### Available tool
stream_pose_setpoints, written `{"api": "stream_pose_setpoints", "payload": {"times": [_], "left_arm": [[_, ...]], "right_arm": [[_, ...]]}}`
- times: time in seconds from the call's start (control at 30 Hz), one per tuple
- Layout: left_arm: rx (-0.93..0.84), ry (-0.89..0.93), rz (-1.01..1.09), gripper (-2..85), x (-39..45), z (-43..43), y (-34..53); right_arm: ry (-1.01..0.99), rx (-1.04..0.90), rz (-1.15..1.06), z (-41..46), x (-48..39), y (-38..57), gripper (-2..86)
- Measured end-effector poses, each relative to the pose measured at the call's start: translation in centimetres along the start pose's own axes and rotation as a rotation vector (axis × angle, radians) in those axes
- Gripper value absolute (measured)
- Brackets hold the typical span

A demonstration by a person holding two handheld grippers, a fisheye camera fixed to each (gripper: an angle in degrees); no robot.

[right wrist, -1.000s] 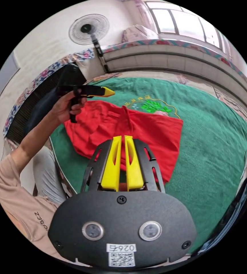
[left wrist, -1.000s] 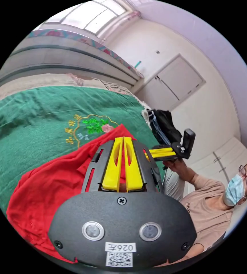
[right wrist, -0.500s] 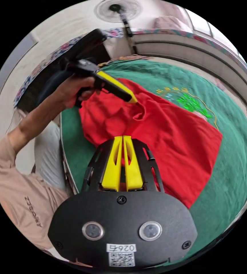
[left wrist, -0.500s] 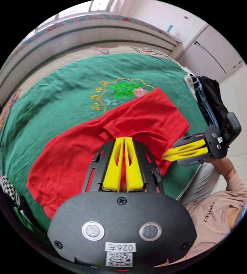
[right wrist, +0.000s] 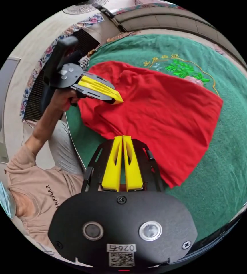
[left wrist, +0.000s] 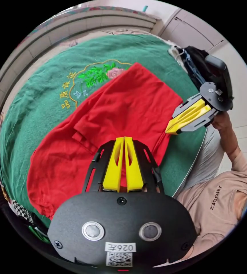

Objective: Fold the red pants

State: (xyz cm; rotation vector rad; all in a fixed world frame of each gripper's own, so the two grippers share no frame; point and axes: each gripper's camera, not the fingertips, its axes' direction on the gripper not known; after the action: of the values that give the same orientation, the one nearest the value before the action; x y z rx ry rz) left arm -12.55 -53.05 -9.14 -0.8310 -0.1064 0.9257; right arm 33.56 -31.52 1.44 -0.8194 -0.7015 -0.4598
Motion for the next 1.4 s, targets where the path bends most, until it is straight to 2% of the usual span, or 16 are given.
{"api": "stream_pose_setpoints", "payload": {"times": [0.07, 0.17, 0.2, 0.27, 0.4, 0.5, 0.63, 0.67, 0.77, 0.87, 0.93, 1.0, 1.13, 1.2, 1.3, 1.4], "left_arm": [[0.142, -0.021, -0.018, -0.8, -0.5, -3.1, 1.9], [0.239, -0.032, -0.027, -0.9, -1.5, -5.0, 2.8], [0.213, -0.037, -0.021, -0.9, -1.9, -4.6, 2.7], [-0.052, -0.089, -0.049, -0.9, -4.1, -1.1, 2.7], [0.077, -0.008, -0.14, -1.0, -5.9, -4.1, 7.1], [0.293, -0.007, -0.141, -1.0, -4.7, -8.7, 11.0], [0.821, 0.1, -0.06, -1.0, 0.2, -17.4, 17.7], [0.976, 0.084, -0.029, -1.0, 2.3, -19.8, 19.9], [1.293, 0.025, 0.118, -1.0, 8.2, -24.5, 24.6], [1.536, 0.078, 0.332, -0.9, 13.1, -27.1, 27.9], [1.587, 0.19, 0.485, -0.9, 15.1, -28.5, 28.4], [1.518, 0.254, 0.58, -0.7, 16.9, -29.7, 27.2], [1.167, 0.053, 0.422, 0.7, 19.4, -29.4, 18.7], [1.037, -0.022, 0.355, 13.2, 19.0, -27.7, 14.3], [0.779, 0.045, 0.234, 15.3, 16.5, -24.3, 6.5], [0.585, 0.127, 0.073, 10.8, 13.3, -20.6, 0.3]], "right_arm": [[0.003, 0.097, 0.037, -2.1, 1.3, 1.7, -0.9], [0.027, 0.171, 0.152, -3.2, 4.0, 4.1, -0.9], [0.037, 0.16, 0.171, -3.1, 4.5, 4.5, -0.9], [0.157, 0.061, 0.241, -2.0, 6.1, 6.5, -0.9], [0.183, 0.111, 0.258, -2.8, 5.9, 10.4, -0.9], [0.221, 0.237, 0.237, -4.0, 4.4, 13.9, -0.9], [0.353, 0.672, 0.139, -7.3, -1.3, 21.5, -0.6], [0.443, 0.825, 0.089, -8.2, -4.0, 24.6, -0.4], [0.626, 1.084, -0.023, -8.2, -9.9, 31.0, 1.4], [0.614, 1.184, -0.134, -6.8, -13.0, 35.1, 0.9], [0.601, 1.159, -0.18, -6.2, -14.0, 36.6, -0.4], [0.603, 1.132, -0.185, -5.9, -14.2, 37.9, -0.8], [0.446, 0.965, -0.046, -5.7, -9.8, 38.5, -1.0], [0.337, 0.877, 0.072, -4.8, -6.4, 38.2, -0.9], [0.218, 0.718, 0.255, -2.2, -0.7, 37.7, -0.6], [0.113, 0.596, 0.365, 0.4, 3.7, 37.7, 0.8]]}}
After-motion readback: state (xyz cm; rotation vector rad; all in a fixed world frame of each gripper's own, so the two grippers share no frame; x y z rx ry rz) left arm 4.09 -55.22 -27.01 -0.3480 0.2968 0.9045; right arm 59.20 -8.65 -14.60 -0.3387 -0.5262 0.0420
